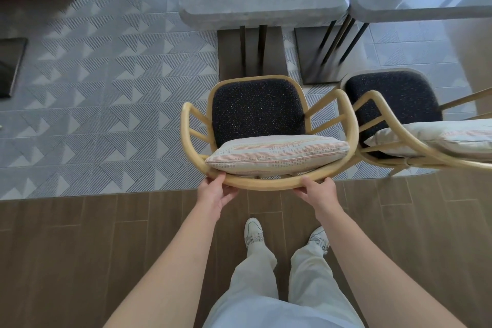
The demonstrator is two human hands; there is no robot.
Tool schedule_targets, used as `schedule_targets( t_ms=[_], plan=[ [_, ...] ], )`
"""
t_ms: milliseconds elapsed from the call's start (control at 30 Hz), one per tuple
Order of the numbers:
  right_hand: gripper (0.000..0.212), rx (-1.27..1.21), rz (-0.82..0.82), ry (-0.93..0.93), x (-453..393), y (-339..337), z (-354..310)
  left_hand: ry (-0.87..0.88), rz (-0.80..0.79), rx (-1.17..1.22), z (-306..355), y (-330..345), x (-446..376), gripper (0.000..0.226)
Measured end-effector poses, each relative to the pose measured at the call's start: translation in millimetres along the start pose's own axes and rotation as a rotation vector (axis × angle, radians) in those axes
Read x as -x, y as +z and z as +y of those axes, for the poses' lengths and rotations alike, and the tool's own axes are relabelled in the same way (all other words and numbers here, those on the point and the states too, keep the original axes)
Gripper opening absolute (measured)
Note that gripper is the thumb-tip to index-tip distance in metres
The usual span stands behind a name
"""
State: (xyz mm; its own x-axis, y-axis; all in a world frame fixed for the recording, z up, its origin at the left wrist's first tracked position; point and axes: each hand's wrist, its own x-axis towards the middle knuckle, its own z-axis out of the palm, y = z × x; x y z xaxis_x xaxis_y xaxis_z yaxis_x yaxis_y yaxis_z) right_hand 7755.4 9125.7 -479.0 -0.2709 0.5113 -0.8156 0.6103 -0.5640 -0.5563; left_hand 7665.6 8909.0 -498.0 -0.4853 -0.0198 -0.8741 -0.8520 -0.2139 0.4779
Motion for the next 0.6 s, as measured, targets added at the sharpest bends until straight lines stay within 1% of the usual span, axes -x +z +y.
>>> schedule_targets(
  t_ms=[100,167,267,333,467,533,600],
  plan=[
    [0.035,-0.001,-0.012,0.007,-3,-1,1,0.014,-0.01,-0.082,0,-3,2,0.028],
    [0.038,0.002,-0.013,0.011,-5,-4,2,0.034,-0.019,-0.137,-2,-5,4,0.031],
    [0.04,0.035,0.027,-0.01,-5,-12,2,0.093,0.031,-0.199,-7,-9,9,0.032],
    [0.035,0.027,0.058,-0.041,-6,-18,-2,0.12,0.072,-0.198,-9,-10,12,0.03],
    [0.022,0.012,0.034,-0.07,-1,-29,-6,0.138,0.101,-0.138,-12,-5,28,0.02],
    [0.023,0.044,0.012,-0.093,3,-32,-6,0.145,0.093,-0.116,-14,-1,37,0.021],
    [0.025,0.082,-0.01,-0.108,8,-36,-7,0.161,0.084,-0.102,-15,4,47,0.027]
  ],
)
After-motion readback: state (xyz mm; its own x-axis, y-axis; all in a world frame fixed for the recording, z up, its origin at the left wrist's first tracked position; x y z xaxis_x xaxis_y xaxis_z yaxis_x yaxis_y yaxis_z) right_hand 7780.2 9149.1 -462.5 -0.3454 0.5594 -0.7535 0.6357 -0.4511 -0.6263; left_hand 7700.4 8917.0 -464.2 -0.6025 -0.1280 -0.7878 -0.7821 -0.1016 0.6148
